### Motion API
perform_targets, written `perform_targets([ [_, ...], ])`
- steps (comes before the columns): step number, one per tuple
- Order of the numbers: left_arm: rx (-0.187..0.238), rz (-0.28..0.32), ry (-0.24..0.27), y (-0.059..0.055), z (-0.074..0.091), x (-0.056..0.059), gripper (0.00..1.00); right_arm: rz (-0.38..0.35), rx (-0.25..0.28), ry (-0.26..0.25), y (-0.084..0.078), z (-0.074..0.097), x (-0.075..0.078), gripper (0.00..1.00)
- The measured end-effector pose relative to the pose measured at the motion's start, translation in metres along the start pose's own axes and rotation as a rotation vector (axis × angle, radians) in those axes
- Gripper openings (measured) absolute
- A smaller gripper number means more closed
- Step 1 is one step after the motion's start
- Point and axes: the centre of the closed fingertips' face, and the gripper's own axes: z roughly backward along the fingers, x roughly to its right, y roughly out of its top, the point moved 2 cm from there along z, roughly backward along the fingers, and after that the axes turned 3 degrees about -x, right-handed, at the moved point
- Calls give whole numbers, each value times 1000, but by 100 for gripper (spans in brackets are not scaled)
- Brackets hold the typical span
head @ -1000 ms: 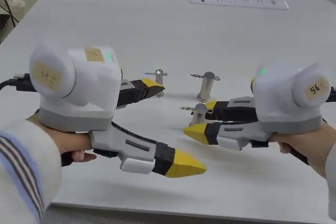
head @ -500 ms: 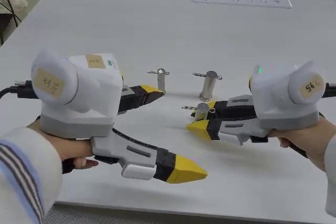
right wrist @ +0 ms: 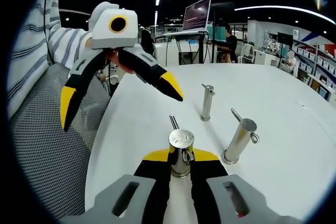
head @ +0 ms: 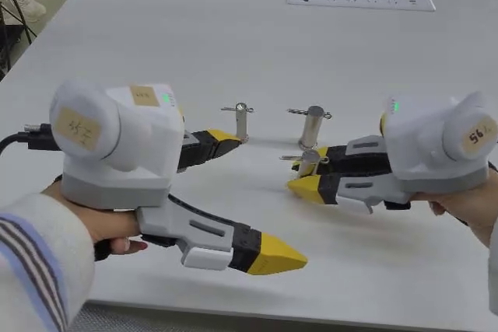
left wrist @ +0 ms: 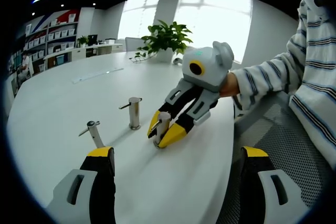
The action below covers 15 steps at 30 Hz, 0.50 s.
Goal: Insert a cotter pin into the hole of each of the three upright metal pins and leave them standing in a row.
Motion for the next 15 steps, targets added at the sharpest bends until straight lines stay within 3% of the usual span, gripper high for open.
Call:
perform_targets([
  [9, -12, -1, 9, -3, 1, -2, 99, -38, 26, -61, -3, 37, 31, 8],
  [11, -18, -45, 52, -4, 4, -8, 99, -39, 5, -83, -8, 46, 40, 9],
  [15, -15, -6, 56, -5, 5, -11, 99, -46, -12, -114, -18, 60, 58, 9],
])
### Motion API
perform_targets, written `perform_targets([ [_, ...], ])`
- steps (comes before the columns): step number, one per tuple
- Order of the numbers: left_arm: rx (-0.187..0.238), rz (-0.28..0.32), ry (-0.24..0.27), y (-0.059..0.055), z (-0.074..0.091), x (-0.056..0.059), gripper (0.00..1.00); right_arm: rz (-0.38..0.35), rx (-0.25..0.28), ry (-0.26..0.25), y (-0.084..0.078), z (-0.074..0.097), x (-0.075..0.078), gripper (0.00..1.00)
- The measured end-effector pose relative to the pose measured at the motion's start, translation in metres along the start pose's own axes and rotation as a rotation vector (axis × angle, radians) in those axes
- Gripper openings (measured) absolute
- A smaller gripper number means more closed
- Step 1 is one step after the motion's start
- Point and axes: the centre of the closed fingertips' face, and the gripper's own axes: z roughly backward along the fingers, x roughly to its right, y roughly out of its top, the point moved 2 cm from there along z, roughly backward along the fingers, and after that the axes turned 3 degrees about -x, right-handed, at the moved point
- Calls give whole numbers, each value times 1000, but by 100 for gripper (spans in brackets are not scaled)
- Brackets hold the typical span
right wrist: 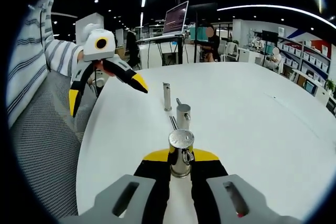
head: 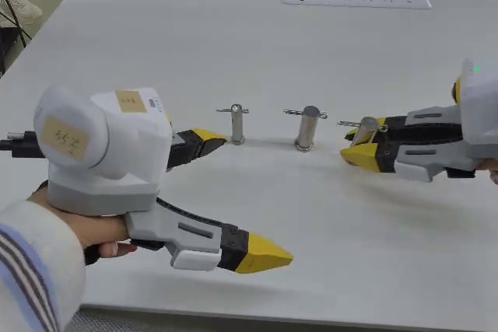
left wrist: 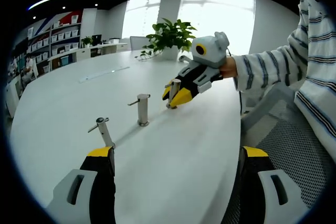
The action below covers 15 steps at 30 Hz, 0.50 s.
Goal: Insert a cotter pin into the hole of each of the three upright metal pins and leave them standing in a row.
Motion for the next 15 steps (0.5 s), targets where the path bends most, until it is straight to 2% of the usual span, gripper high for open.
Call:
perform_targets([
  [7, -8, 30, 9, -3, 2, -3, 99, -24, -5, -12, -12, 7, 23, 9],
  [10, -12, 10, 16, -4, 3, -4, 92, -28, -15, -2, -18, 7, 28, 9],
  [12, -21, 41, 20, -6, 3, -6, 94, -36, -13, 8, -21, 7, 30, 9],
  [15, -23, 45, 22, -7, 3, -6, 94, -43, -6, 22, -23, 7, 31, 9],
])
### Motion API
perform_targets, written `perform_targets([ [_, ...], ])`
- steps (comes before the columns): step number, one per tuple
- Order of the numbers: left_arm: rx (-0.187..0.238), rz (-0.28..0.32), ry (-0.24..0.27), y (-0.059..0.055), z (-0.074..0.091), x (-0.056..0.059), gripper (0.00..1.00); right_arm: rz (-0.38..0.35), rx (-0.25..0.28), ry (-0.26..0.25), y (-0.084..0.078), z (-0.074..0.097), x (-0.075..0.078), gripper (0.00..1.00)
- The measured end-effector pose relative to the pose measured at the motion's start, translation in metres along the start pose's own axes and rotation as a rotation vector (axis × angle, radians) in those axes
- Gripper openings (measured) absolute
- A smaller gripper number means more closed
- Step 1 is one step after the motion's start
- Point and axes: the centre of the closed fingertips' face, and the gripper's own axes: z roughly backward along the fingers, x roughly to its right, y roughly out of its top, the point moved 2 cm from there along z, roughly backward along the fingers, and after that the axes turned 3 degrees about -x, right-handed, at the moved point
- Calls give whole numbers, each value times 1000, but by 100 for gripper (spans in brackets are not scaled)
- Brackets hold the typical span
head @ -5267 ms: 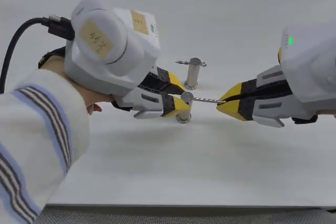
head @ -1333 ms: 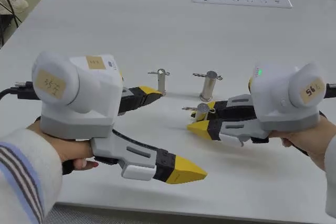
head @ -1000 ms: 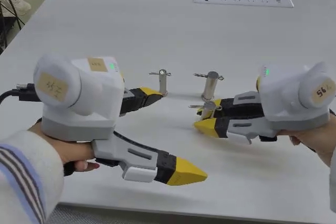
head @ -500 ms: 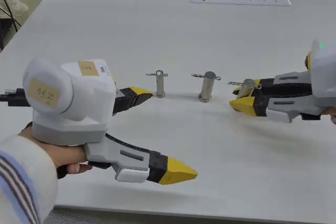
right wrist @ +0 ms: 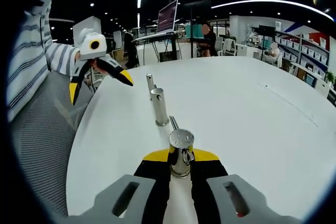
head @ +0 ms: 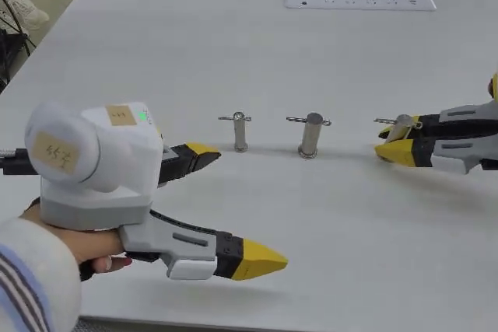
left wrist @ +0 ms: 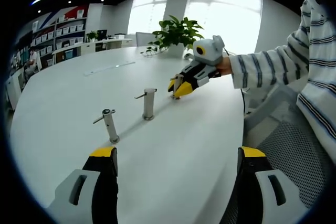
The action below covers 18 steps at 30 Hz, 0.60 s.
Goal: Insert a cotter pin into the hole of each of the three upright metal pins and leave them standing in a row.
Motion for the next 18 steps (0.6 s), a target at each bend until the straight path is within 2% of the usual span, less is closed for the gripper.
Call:
perform_targets([
  [5, -8, 18, 4, -2, 0, -1, 94, 12, 15, 15, 2, 0, 0, 9],
  [9, -9, 1, 15, -2, 1, -1, 91, 22, 16, 27, 0, -1, -1, 9],
  [16, -11, 18, 19, -1, 3, -2, 91, 23, 14, 33, -6, -3, 1, 9],
  [18, -11, 18, 20, -1, 3, -1, 91, 17, 28, 39, -5, -2, 2, 9],
])
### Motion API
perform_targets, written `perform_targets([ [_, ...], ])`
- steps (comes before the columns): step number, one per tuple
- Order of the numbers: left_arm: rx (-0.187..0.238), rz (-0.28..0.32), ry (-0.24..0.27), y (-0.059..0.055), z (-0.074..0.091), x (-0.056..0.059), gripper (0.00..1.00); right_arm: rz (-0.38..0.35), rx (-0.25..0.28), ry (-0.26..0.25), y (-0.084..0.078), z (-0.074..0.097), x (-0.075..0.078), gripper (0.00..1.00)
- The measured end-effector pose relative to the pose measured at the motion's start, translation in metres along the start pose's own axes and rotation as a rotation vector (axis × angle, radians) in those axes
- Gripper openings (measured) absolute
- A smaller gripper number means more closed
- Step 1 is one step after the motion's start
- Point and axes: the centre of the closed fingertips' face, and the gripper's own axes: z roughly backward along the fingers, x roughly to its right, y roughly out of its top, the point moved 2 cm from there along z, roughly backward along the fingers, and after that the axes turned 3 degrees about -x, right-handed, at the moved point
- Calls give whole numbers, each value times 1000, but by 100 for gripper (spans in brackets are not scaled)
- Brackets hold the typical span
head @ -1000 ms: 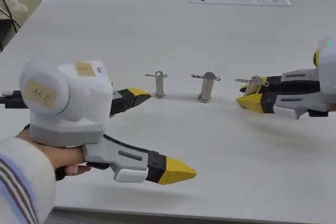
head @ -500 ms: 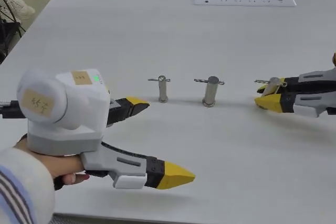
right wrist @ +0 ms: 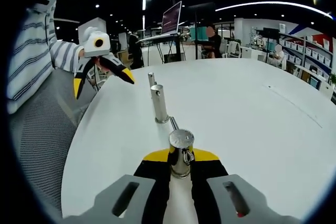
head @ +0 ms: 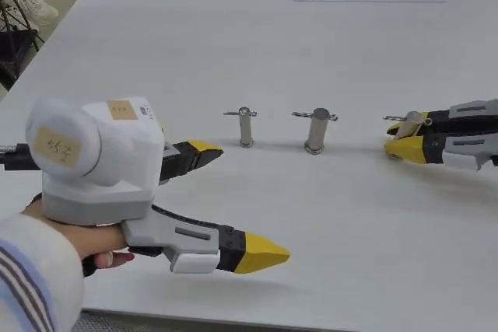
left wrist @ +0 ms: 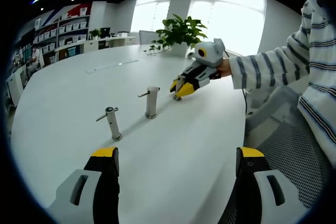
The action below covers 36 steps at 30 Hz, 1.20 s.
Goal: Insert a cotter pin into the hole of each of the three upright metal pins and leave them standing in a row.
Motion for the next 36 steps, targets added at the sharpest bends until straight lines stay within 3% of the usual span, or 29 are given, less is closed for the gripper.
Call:
perform_targets([
  [9, -6, 1, 17, -1, 0, -2, 91, 2, 0, -3, 1, -3, -2, 13],
  [14, 5, 12, 19, 1, 2, -3, 91, -4, 26, -52, 10, 0, 1, 41],
  [18, 29, 19, 29, 5, 5, -6, 92, -13, 43, -88, 21, 8, -1, 55],
  [20, 47, 23, 34, 8, 8, -7, 92, -45, 63, -123, 28, 15, 0, 62],
  [22, 60, 24, 37, 10, 10, -8, 92, -88, 69, -194, 33, 24, 3, 74],
  [23, 66, 26, 40, 11, 10, -9, 93, -102, 85, -204, 38, 29, 1, 80],
  [27, 88, 37, 54, 13, 14, -11, 96, -182, 147, -232, 50, 45, -11, 86],
  [36, 121, 77, 67, 17, 20, -17, 98, -269, 176, -303, 52, 61, -41, 95],
])
